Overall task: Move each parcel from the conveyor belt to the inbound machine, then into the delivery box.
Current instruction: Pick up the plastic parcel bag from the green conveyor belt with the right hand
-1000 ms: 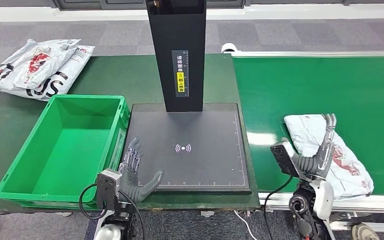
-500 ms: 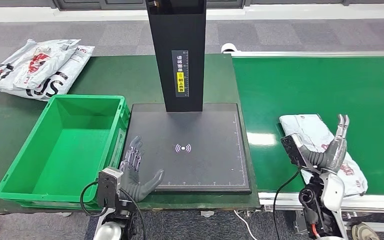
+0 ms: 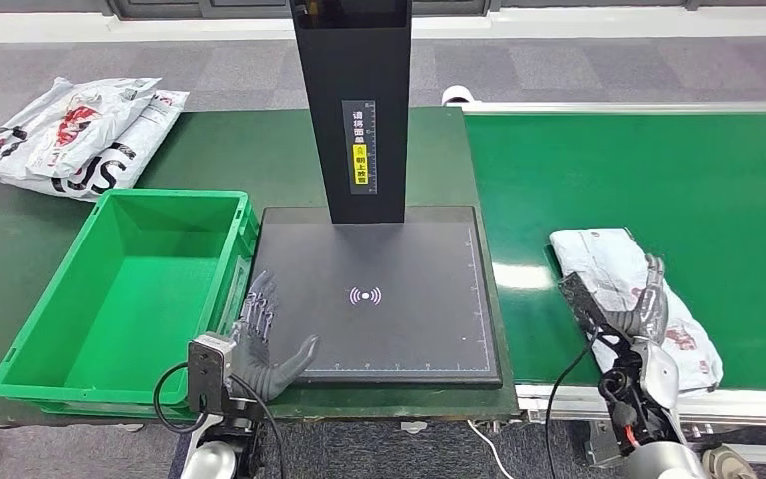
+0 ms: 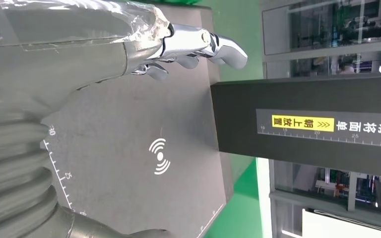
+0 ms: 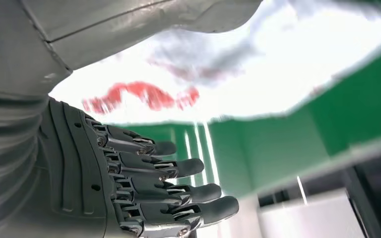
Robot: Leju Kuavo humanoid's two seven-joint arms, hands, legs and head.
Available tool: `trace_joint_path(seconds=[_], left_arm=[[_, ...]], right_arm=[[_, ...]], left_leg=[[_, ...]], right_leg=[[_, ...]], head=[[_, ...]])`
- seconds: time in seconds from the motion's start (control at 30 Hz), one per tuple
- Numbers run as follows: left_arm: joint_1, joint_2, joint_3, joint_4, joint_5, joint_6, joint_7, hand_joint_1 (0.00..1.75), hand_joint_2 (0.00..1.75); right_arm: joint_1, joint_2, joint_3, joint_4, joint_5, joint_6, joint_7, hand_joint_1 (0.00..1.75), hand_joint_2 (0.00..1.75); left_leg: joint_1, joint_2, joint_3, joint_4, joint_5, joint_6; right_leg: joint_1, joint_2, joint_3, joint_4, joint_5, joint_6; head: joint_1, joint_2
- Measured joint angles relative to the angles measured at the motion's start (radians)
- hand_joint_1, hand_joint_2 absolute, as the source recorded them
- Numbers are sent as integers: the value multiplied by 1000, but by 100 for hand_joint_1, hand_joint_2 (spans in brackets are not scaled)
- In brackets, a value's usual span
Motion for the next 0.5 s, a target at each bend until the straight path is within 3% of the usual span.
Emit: trace_joint_path(seconds=[0.5], left_arm=[[-6, 2, 11, 1, 0, -10, -3, 0, 175]], right_arm=[[-22, -30, 12, 168, 78, 240, 228, 0, 175]], left_leg=[[0, -2, 0, 0, 0, 0]], right_leg=[[0, -2, 1, 0, 0, 0]], head=[[0, 0]])
